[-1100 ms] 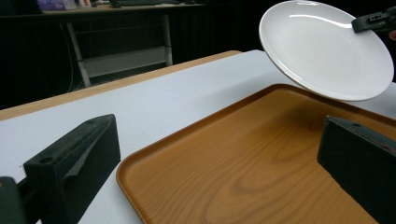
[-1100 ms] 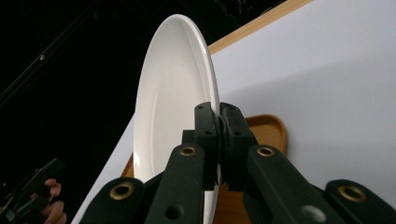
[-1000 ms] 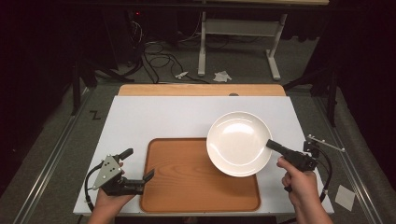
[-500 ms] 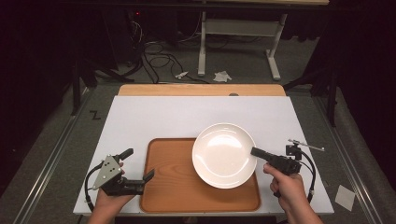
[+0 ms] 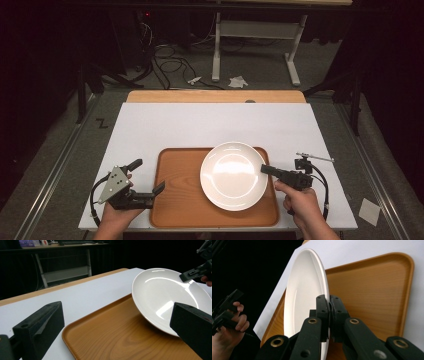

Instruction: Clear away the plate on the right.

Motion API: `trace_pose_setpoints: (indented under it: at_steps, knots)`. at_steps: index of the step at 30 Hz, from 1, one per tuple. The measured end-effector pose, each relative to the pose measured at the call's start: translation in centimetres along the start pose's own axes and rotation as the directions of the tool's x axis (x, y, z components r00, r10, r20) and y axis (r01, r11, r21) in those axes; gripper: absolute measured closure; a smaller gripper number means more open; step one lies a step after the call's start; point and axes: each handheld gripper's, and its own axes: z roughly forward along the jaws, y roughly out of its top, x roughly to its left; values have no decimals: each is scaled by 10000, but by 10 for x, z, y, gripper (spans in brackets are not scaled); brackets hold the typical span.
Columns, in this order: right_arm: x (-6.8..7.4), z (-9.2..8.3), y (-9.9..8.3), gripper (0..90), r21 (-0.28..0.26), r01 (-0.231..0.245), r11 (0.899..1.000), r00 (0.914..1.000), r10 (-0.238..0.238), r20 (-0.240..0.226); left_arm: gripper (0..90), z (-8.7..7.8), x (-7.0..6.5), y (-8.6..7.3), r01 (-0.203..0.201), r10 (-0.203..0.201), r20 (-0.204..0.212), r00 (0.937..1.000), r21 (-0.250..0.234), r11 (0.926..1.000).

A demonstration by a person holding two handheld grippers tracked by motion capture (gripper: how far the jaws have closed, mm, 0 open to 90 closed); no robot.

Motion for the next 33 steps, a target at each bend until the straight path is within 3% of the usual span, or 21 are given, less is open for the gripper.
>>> trace_pose_setpoints:
  at_steps: [18, 33]
  knots:
    - [-2, 9, -4, 893, 550, -85, 9985, 9999, 91, -93, 1, 0, -1, 0, 10, -10, -2, 10000, 32, 10000]
    - [-10, 13, -6, 892, 796, -331, 9963, 9994, 320, 158, 1, 1, -1, 0, -50, 49, 71, 10000, 66, 10000]
